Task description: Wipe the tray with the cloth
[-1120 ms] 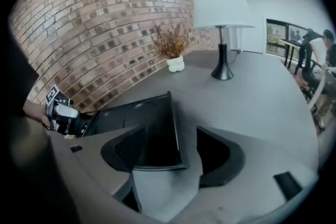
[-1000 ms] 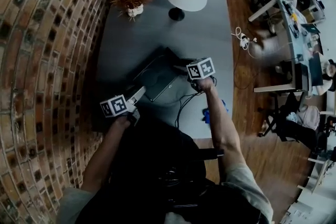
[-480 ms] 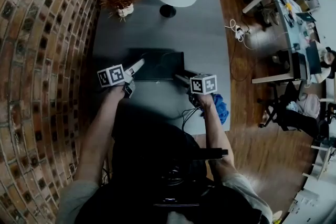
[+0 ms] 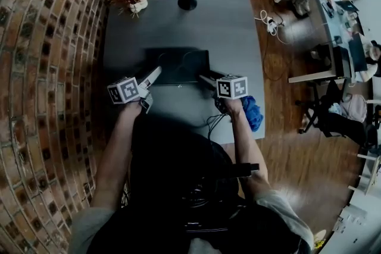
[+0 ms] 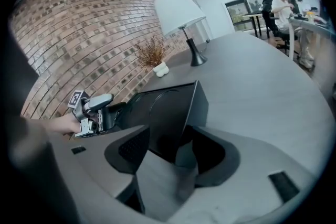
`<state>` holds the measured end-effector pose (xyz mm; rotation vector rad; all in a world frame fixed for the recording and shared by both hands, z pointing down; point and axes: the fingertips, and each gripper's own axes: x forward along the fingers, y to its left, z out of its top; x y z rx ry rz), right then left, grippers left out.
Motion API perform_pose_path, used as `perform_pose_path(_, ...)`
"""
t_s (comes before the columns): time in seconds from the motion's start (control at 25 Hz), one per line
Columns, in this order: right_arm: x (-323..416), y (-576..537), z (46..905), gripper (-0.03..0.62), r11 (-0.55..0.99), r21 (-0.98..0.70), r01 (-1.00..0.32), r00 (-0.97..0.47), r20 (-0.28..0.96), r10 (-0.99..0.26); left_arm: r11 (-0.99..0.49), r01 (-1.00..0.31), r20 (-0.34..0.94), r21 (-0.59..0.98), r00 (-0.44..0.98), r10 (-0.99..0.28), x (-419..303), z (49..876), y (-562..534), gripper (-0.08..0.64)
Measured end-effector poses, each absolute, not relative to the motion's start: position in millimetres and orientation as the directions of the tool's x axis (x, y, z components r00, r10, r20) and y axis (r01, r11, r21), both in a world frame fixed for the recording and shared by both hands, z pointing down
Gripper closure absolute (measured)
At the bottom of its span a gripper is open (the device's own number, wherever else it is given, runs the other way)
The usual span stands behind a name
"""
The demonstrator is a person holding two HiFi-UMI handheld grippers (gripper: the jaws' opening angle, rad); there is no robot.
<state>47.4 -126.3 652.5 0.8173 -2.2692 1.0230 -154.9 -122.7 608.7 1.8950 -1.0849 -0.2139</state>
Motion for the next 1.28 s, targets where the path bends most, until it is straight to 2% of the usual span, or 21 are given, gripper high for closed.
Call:
perform_pose_path(0.4,51,-129,657,0.344,0.506,-0.479,-0.717,-0.682,0.63,-0.371,-0.204,-0.572,0.228,0.795,0.592,-0.773,-159,608,-123,0.265)
perform_pose_path(0.44,57,-131,654,0.356,0.487,-0.479,-0.731,-0.673,0.622,-0.399,-0.214,-0.575,0.223,0.79,0.594,-0.773,-160,605,-122,0.265)
perform_pose_path(0.48,66,-134,647,0.396,0.463,-0.479,-0.746,-0.663,0.604,-0.442,-0.223,-0.579,0.217,0.784,0.594,-0.775,-163,601,-120,0.265)
perform_pose_path(0.64,113,-137,593,0.401,0.404,-0.467,-0.787,-0.607,0.467,-0.643,-0.247,-0.569,0.154,0.784,0.565,-0.811,-185,577,-98,0.265)
perform_pose_path(0.68,127,-135,577,0.433,0.394,-0.46,-0.796,-0.587,0.428,-0.687,-0.259,-0.556,0.119,0.79,0.553,-0.825,-191,569,-90,0.265)
perform_pose_path(0.8,161,-120,536,0.434,0.367,-0.444,-0.818,-0.534,0.347,-0.771,-0.279,-0.501,0.028,0.819,0.521,-0.853,-202,552,-63,0.262)
perform_pose_path(1.04,173,-82,520,0.439,0.383,-0.342,-0.858,-0.497,0.367,-0.786,-0.239,-0.417,-0.03,0.877,0.448,-0.893,-214,542,-19,0.264)
perform_pose_path(1.28,149,-72,532,0.44,0.428,-0.319,-0.845,-0.53,0.397,-0.749,-0.227,-0.395,-0.016,0.89,0.47,-0.882,-199,544,-19,0.27)
